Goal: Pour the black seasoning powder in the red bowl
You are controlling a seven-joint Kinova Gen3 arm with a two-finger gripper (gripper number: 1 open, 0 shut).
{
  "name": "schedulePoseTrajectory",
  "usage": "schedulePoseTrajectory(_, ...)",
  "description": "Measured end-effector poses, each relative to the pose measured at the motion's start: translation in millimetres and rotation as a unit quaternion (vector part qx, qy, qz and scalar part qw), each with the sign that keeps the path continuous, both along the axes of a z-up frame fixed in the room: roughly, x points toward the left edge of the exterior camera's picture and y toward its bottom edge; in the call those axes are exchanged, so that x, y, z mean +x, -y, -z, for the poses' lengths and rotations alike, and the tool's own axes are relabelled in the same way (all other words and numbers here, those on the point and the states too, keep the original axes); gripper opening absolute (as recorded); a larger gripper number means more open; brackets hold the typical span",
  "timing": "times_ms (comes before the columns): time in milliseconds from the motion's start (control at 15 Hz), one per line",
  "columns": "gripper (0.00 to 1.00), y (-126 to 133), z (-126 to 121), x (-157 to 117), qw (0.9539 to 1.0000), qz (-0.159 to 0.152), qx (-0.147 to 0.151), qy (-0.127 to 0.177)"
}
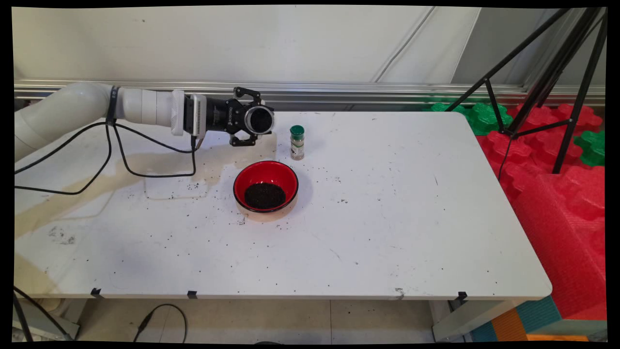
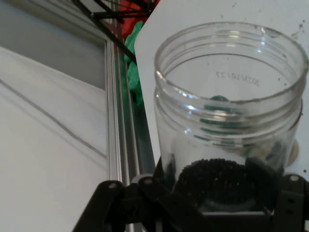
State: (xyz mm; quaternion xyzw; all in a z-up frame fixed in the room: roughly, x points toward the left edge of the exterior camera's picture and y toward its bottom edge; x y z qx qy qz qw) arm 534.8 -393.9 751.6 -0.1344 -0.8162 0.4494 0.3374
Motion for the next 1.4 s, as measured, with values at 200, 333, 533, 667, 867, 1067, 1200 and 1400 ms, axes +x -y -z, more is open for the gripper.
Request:
schedulePoseTrajectory(200,0.00,-1.9,0.8,-1.8,0.9994,0.012,-0.023,0.023)
schedulePoseTrajectory(333,0.00,-3.3,1.3,-3.2,0.9982,0.021,-0.039,0.039)
schedulePoseTrajectory(533,0.00,-4.4,1.8,-4.7,0.9961,0.031,-0.058,0.058)
schedulePoseTrajectory(667,0.00,-5.0,2.0,-5.7,0.9946,0.037,-0.069,0.069)
schedulePoseTrajectory(867,0.00,-5.5,2.5,-7.2,0.9913,0.048,-0.086,0.087)
schedulePoseTrajectory(1067,0.00,-5.7,2.9,-8.3,0.9874,0.058,-0.103,0.106)
schedulePoseTrajectory(1200,0.00,-5.6,3.0,-9.2,0.9841,0.065,-0.115,0.119)
schedulePoseTrajectory(1400,0.00,-5.2,2.8,-9.9,0.9802,0.072,-0.128,0.132)
